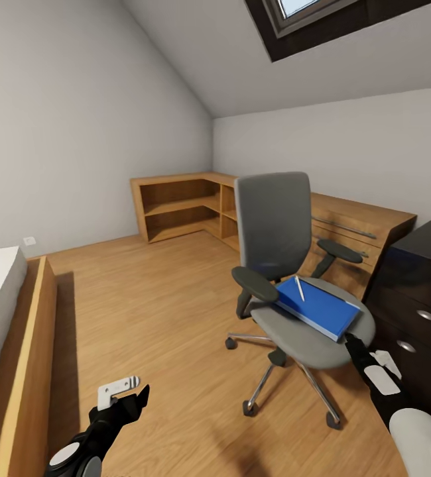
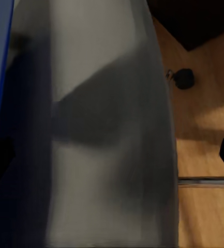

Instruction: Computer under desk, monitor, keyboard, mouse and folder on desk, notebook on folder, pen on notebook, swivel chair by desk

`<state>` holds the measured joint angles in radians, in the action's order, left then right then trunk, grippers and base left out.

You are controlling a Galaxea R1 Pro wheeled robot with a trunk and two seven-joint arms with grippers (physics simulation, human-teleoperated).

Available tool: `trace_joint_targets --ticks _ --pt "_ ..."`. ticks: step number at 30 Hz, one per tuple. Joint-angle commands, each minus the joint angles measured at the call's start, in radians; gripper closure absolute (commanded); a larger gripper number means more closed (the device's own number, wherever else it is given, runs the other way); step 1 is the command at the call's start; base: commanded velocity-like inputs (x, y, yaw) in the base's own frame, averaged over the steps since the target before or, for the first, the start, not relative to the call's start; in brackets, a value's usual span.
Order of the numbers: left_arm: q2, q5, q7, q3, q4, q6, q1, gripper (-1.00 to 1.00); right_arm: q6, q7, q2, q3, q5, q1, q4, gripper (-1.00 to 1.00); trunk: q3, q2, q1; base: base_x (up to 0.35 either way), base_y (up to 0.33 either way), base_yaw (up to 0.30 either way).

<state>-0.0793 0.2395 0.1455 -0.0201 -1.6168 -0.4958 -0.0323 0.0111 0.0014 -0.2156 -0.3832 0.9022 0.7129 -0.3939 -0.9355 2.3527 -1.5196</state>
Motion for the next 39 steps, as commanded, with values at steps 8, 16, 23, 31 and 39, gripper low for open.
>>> trace_joint_targets --ticks 8,16,23,31,39 --pt "0.000 0.011 0.006 0.000 -0.002 -0.004 0.000 -1.00 0.003 0.000 0.001 0.000 0.011 0.000 0.000 -1.00 -0.001 0.000 0.000 0.000 0.000 0.155" --pt "0.000 0.011 0.008 0.002 -0.002 -0.004 0.000 -1.00 0.004 0.000 0.001 0.000 0.009 0.000 0.000 -1.00 -0.001 0.000 0.000 0.000 0.000 0.224" --pt "0.000 0.011 0.008 0.005 -0.002 -0.004 0.000 -1.00 0.003 0.000 0.001 0.001 0.009 0.000 0.000 -1.00 -0.001 0.000 0.000 0.134 0.000 0.064" --pt "0.000 0.011 0.007 0.005 -0.002 -0.004 0.000 -1.00 0.003 0.000 0.002 0.001 0.009 0.000 0.000 -1.00 -0.001 0.000 0.000 0.310 0.000 0.003" --pt "0.000 0.011 0.007 0.005 -0.002 -0.005 0.000 -1.00 0.003 0.000 0.001 0.001 0.009 0.000 0.000 -1.00 -0.001 0.000 0.000 0.135 0.000 0.000"
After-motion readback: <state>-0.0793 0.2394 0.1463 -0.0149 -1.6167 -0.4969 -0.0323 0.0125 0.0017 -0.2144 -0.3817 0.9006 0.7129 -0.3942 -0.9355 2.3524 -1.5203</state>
